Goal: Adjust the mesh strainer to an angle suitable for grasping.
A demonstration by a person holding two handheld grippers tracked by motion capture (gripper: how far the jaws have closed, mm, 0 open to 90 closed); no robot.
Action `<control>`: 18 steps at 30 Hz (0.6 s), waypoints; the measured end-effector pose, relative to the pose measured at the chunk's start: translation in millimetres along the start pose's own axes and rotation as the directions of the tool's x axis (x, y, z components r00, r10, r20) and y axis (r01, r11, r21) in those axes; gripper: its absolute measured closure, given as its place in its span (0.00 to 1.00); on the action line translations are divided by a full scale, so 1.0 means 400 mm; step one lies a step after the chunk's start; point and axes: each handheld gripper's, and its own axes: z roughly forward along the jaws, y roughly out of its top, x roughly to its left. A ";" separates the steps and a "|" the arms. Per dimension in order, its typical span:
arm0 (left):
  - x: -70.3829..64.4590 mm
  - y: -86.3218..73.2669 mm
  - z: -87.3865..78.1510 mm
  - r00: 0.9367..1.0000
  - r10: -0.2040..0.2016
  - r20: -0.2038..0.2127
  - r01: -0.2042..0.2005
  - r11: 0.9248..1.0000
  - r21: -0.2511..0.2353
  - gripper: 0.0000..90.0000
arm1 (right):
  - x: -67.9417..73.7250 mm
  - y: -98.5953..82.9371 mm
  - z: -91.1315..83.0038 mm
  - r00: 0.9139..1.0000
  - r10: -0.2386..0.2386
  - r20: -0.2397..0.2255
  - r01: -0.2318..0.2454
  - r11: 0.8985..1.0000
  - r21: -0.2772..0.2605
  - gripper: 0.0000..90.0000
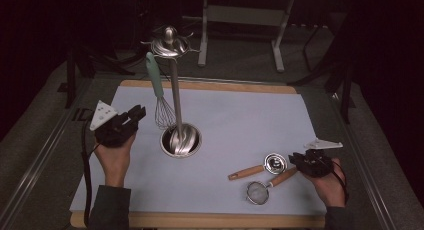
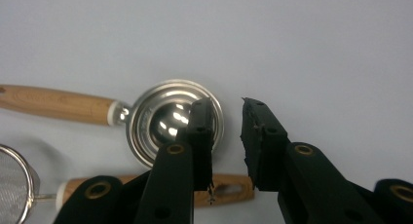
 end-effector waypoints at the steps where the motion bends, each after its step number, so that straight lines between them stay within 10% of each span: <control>1: 0.001 -0.016 0.003 1.000 0.000 -0.003 0.000 1.000 0.017 0.85 | 0.000 -0.006 0.001 1.000 0.005 -0.004 -0.005 1.000 0.007 0.82; 18: 0.000 -0.241 0.060 0.999 -0.035 -0.005 0.035 0.978 0.207 0.79 | 0.015 -0.098 -0.001 1.000 0.014 -0.023 -0.011 0.994 0.113 1.00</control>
